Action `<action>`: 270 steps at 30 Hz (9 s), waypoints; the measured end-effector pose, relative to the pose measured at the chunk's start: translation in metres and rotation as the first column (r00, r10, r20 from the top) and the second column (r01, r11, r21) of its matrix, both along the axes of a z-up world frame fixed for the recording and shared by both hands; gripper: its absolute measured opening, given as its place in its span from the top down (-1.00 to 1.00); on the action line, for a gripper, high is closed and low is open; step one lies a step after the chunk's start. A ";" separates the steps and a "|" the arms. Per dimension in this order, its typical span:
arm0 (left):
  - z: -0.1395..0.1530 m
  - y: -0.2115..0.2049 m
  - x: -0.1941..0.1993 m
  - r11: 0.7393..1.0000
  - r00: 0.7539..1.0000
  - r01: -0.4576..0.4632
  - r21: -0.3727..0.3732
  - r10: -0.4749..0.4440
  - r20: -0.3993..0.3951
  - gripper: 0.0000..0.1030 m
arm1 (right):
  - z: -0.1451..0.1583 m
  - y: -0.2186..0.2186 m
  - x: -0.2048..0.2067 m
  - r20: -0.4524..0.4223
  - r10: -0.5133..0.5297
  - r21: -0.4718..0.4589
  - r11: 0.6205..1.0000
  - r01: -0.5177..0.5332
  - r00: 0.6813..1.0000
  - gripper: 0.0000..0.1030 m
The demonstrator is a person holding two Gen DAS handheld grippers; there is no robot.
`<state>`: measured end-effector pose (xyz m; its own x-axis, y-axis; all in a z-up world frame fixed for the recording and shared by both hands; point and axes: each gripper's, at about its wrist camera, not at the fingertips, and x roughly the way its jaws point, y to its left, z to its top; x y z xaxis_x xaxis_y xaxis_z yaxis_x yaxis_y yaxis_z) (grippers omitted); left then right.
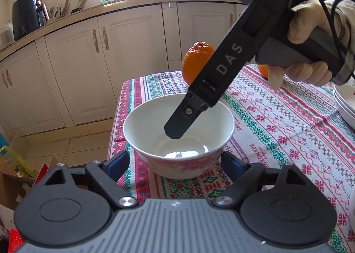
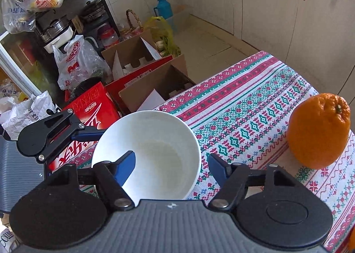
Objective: Organize plates and bowls
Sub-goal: 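Lift the flowered bowl with the right tool and carry it to the bowls, then lower the flowered bowl into the stacked bowls and open the right tool, then grasp one side of the bowl stack with the left tool while the right tool grasps the other side, then lift the bowl stack with both tools and carry it over the plate stack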
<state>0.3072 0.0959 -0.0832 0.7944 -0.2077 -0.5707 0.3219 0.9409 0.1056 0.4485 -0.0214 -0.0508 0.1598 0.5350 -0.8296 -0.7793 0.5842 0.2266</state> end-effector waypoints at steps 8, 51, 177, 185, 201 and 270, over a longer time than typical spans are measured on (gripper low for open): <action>0.001 0.000 0.000 1.000 1.000 0.008 -0.011 -0.008 -0.002 -0.64 | 0.002 -0.001 -0.001 -0.015 0.005 0.032 0.999 -0.004 1.000 -0.35; 0.075 -0.061 -0.128 0.993 0.993 0.117 -0.007 -0.117 -0.023 -0.61 | 0.078 -0.087 -0.154 0.060 0.001 0.105 0.994 -0.007 0.998 -0.35; 0.016 -0.088 -0.148 0.858 0.848 0.511 0.057 -0.491 -0.200 -0.93 | -0.004 -0.169 -0.306 0.337 -0.079 -0.088 0.990 0.114 0.938 -1.00; 0.013 -0.089 -0.133 0.787 0.777 0.615 0.055 -0.593 -0.213 -0.88 | -0.010 -0.157 -0.289 0.307 0.004 -0.111 0.993 0.032 0.952 -1.00; 0.009 -0.093 -0.117 0.676 0.665 0.735 0.055 -0.703 -0.250 -0.74 | -0.004 -0.137 -0.276 0.268 0.140 -0.180 0.979 -0.093 0.953 -0.91; 0.065 -0.220 -0.055 0.567 0.566 0.822 0.060 -0.800 -0.199 -0.54 | 0.049 -0.266 -0.229 0.320 0.078 -0.160 0.987 -0.027 0.944 -0.79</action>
